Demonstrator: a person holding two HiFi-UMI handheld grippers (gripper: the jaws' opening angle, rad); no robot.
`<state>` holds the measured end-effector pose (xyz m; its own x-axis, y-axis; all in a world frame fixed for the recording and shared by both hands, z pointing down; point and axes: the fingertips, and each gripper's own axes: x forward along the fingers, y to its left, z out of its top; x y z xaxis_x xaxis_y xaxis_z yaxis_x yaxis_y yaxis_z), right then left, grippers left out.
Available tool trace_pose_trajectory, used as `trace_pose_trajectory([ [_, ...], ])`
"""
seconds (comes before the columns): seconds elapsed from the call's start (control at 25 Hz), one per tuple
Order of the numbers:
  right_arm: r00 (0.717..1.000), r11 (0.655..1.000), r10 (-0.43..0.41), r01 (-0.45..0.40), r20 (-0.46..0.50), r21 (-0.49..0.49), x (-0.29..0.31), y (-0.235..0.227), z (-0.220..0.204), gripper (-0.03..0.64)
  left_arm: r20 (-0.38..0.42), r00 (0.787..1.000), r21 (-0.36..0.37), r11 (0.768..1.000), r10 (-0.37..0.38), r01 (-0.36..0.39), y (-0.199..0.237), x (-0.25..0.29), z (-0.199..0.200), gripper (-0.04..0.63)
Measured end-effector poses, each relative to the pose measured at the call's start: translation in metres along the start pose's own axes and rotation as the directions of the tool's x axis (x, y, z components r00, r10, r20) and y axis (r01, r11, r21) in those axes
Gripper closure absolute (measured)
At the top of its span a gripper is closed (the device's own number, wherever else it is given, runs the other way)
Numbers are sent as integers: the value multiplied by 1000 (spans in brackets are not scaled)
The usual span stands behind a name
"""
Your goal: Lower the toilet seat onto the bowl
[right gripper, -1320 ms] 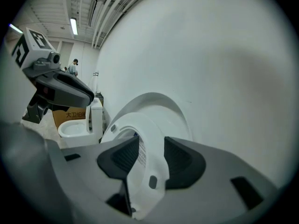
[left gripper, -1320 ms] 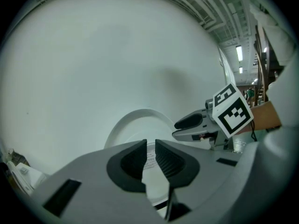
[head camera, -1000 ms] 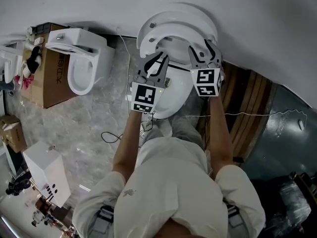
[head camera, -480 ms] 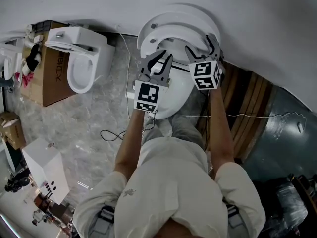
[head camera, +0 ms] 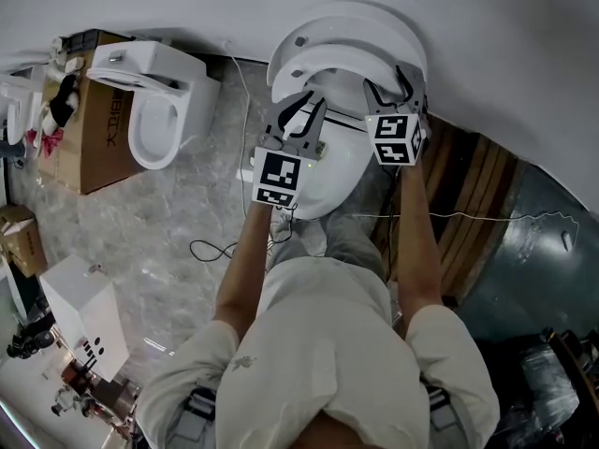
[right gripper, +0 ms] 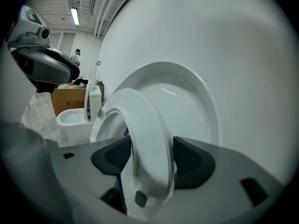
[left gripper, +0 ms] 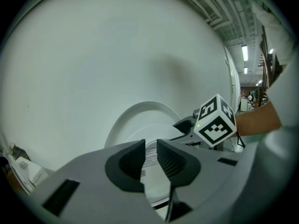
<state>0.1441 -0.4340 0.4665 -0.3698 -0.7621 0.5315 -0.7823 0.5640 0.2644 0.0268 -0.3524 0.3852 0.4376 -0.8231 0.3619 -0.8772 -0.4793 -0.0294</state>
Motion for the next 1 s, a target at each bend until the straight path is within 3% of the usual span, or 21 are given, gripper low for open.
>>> trace_pose_trajectory([
  [1.0,1000,999,-31,31,-2,-18,-61,52,-16,327,-27,999,35,999,-26,27,1,-34,-24,435],
])
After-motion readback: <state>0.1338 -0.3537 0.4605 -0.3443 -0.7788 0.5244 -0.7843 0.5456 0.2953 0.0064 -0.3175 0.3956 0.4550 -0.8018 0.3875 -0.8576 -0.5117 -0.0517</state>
